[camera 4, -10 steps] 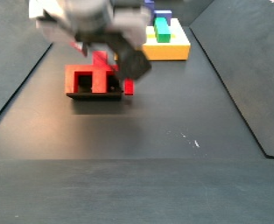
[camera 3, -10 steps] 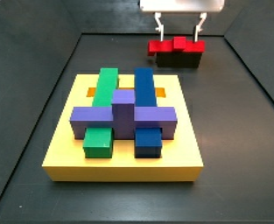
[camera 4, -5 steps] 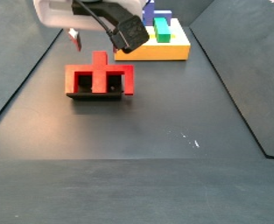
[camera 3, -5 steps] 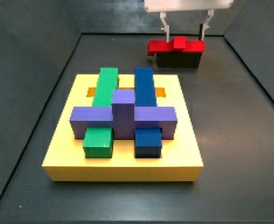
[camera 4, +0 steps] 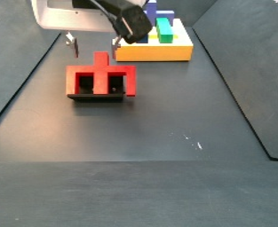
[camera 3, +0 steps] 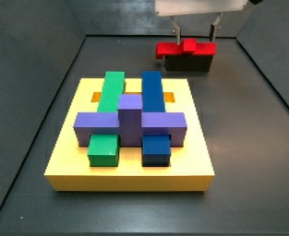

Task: Pick up the red object. Move up. Place the red object on the fixture. Regrasp the red object. Move to above the board. Insert the red object.
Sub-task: Regrasp the red object.

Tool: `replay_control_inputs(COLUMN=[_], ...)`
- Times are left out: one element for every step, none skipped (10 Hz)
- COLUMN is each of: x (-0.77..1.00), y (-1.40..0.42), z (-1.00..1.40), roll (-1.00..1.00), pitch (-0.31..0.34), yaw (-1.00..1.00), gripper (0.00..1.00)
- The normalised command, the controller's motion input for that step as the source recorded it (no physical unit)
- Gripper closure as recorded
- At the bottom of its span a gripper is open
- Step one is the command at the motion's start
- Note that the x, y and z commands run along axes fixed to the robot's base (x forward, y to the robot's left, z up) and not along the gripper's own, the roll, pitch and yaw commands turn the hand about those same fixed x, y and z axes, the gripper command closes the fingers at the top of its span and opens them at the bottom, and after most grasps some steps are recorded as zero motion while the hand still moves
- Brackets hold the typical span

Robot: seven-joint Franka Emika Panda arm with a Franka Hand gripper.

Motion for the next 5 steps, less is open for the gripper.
replay_control_inputs(x=[-0.14,-0.16,-0.21,-0.24,-0.23], y=[0.00,0.00,-0.03,-0.06,-0.09], z=[0.00,0.00,0.00,0.01,0.01], roll=[1.00,1.00,1.00,1.00,1.00], pitch=[0.017,0.000,0.000,0.000,0.000], yaw=[0.07,0.06,0.02,0.00,0.00], gripper=[0.00,0.00,0.00,0.00,0.00])
